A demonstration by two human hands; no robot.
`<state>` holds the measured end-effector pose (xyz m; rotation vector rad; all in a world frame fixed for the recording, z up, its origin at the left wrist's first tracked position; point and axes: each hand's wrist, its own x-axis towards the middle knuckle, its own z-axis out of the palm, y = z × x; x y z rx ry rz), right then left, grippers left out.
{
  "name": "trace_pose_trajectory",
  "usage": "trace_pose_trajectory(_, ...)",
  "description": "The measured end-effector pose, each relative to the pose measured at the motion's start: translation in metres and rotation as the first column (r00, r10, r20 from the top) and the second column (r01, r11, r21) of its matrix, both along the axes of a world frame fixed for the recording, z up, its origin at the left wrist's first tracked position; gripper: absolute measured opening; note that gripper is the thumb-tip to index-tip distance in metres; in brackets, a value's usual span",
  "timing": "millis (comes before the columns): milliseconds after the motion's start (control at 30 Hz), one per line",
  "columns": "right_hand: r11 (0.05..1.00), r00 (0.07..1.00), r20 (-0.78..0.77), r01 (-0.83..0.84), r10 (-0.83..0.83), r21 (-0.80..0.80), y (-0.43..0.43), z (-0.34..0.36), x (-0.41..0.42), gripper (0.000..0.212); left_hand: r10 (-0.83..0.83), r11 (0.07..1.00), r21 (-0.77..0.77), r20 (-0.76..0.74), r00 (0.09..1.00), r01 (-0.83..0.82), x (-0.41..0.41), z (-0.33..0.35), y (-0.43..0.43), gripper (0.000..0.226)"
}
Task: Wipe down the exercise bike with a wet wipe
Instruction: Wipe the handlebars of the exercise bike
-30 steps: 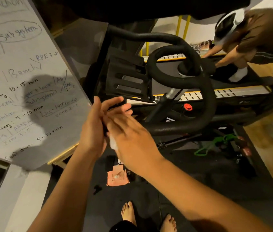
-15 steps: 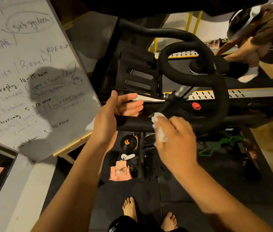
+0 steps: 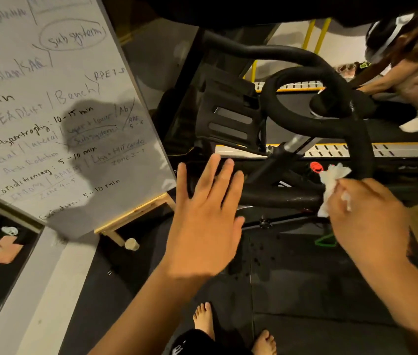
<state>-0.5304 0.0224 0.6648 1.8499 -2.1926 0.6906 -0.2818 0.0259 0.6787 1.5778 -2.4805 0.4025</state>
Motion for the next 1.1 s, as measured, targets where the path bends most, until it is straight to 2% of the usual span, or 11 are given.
trace_pose_trajectory(67, 0.998, 1.000, -0.006, -0.018, 0.018, 0.060, 0.002, 0.007, 0.026, 0.011, 0.090, 0.996, 0.020, 0.100, 0.991, -0.092, -0.011, -0.009, 0.015, 0.085)
trace_pose_trajectory(133, 0.981, 0.984, 0.012, -0.178, 0.177, 0.075, 0.000, 0.014, 0.071, 0.014, 0.153, 0.988, 0.019, 0.128, 0.980, -0.156, -0.018, -0.013, 0.019, 0.092)
trace_pose_trajectory(233, 0.933, 0.938, 0.064, -0.345, 0.340, 0.098, -0.009, 0.028, 0.119, 0.027, 0.144, 0.989, 0.020, 0.050, 0.988, -0.145, -0.015, -0.013, 0.016, 0.085)
trace_pose_trajectory(333, 0.890, 0.883, 0.174, -0.451, 0.436, 0.063, -0.006, 0.025, 0.107, 0.019, 0.078, 0.997, 0.020, 0.008, 0.997, -0.079, -0.004, -0.012, 0.015, 0.087)
trace_pose_trajectory(400, 0.930, 0.924, 0.125, -0.367, 0.360, 0.031, 0.004, 0.015, 0.077, 0.018, 0.066, 0.998, 0.013, 0.008, 0.998, -0.066, -0.002, -0.011, 0.015, 0.094)
trace_pose_trajectory(533, 0.997, 0.998, 0.067, -0.017, 0.012, 0.072, 0.015, 0.006, 0.000, 0.026, 0.084, 0.996, 0.018, 0.002, 0.996, -0.084, -0.005, -0.011, 0.016, 0.089)
trace_pose_trajectory(733, 0.984, 0.956, 0.278, -0.128, 0.090, 0.125, 0.011, 0.017, 0.052, 0.023, 0.043, 0.998, 0.058, -0.070, 0.997, -0.039, 0.001, -0.009, 0.018, 0.074)
trace_pose_trajectory(833, 0.936, 0.854, 0.474, -0.318, 0.216, 0.147, 0.003, 0.028, 0.098, 0.017, 0.022, 0.998, 0.052, -0.106, 0.994, -0.016, 0.000, -0.011, 0.018, 0.076)
trace_pose_trajectory(933, 0.851, 0.642, 0.703, -0.515, 0.306, 0.100, -0.004, 0.041, 0.130, 0.014, 0.009, 0.999, 0.049, -0.281, 0.960, 0.005, 0.003, -0.014, 0.016, 0.077)
trace_pose_trajectory(1033, 0.790, 0.438, 0.851, -0.612, 0.289, 0.046, -0.006, 0.048, 0.150, 0.019, -0.045, 0.998, -0.058, -0.476, 0.878, 0.020, 0.011, -0.010, 0.017, 0.073)
trace_pose_trajectory(1100, 0.741, 0.386, 0.858, -0.671, 0.340, 0.008, -0.004, 0.054, 0.163, 0.022, -0.077, 0.987, -0.156, -0.614, 0.786, -0.025, 0.017, -0.002, 0.016, 0.055)
